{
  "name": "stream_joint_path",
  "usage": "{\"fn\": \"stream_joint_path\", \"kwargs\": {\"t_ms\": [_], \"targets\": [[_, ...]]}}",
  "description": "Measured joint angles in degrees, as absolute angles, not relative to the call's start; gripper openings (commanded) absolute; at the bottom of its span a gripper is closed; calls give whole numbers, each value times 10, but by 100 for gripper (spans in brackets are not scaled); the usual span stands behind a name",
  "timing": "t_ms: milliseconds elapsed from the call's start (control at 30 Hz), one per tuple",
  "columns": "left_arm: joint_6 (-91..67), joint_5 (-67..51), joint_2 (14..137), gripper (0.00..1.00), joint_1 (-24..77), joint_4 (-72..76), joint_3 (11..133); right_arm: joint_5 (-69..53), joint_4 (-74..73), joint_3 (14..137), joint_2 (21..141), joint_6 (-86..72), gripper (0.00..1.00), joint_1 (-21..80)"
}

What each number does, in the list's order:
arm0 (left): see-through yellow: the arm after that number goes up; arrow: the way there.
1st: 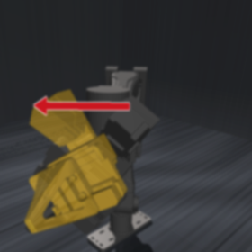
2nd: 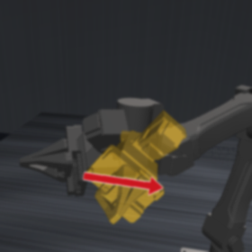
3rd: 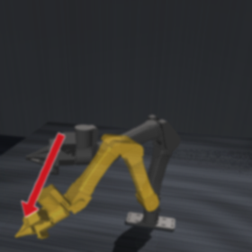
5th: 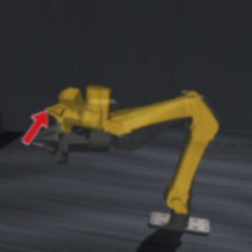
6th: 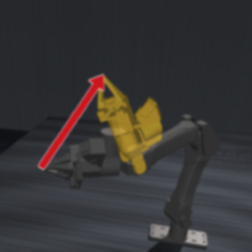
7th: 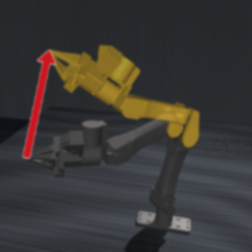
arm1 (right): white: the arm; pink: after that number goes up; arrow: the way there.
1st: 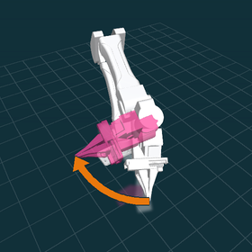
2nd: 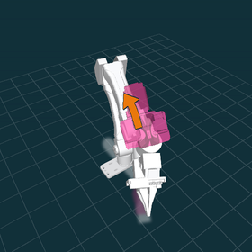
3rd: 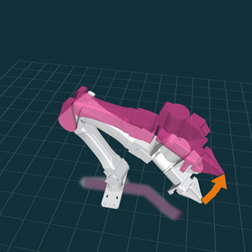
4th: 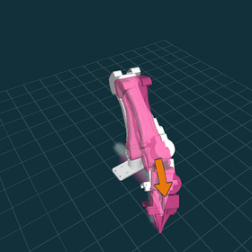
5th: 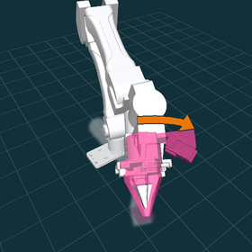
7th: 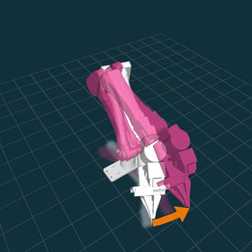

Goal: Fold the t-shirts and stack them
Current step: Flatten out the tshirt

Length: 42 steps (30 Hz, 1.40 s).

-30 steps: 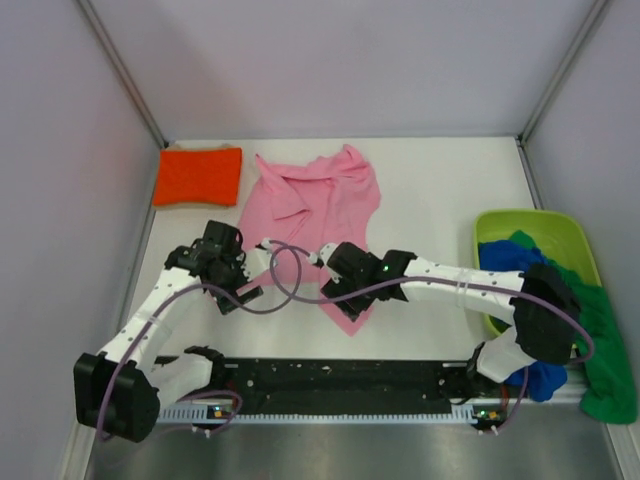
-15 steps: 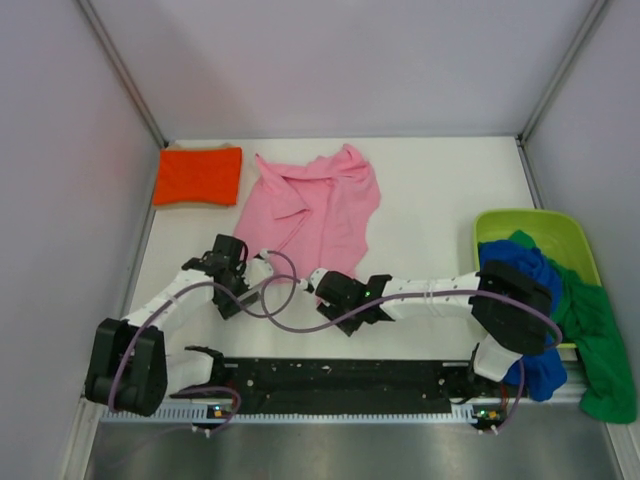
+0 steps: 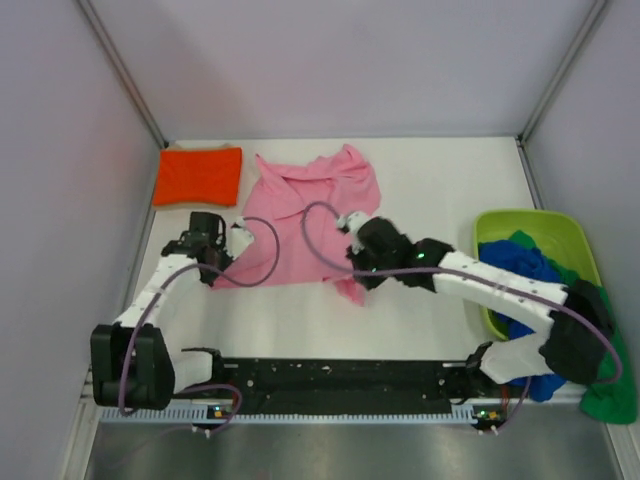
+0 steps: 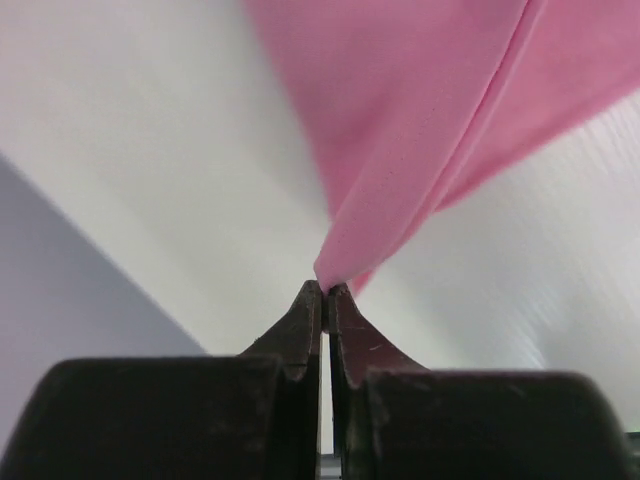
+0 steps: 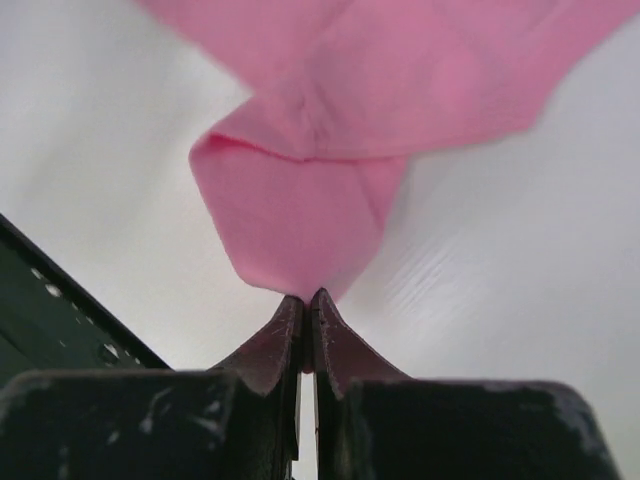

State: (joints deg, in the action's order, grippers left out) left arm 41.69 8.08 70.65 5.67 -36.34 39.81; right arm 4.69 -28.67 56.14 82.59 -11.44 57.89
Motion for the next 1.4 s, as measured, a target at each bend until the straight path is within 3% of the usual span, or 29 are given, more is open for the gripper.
{"fn": "stream_joint_path", "kwargs": {"t_ms": [200,433,767,967,1100,1200,1300,1400], "targets": [[415,-12,678,0,-53,-462,621,-18,-318,641,617,-138,0,374],[415,-115,674,0,-117,-595,831,-57,-443,816,522,-152,0,273],[419,-156,600,0,-171,-715,1002,-32,-613,1101,485,-166,0,261],[407,-186,617,0,-173,-742,1084,9,-615,1103,457,-164,0,261],[375,-225,660,0,-175,-718,1077,24,-573,1019,497,-155,0,258],[333,-256,735,0,-174,-703,1094,-12,-525,1009,606,-152,0,190],[278,-279,853,0,-173,-688,1185,-82,-476,1047,728,-178,0,84],[215,-299,973,0,-166,-655,1303,-139,-465,1182,873,-212,0,-3]]}}
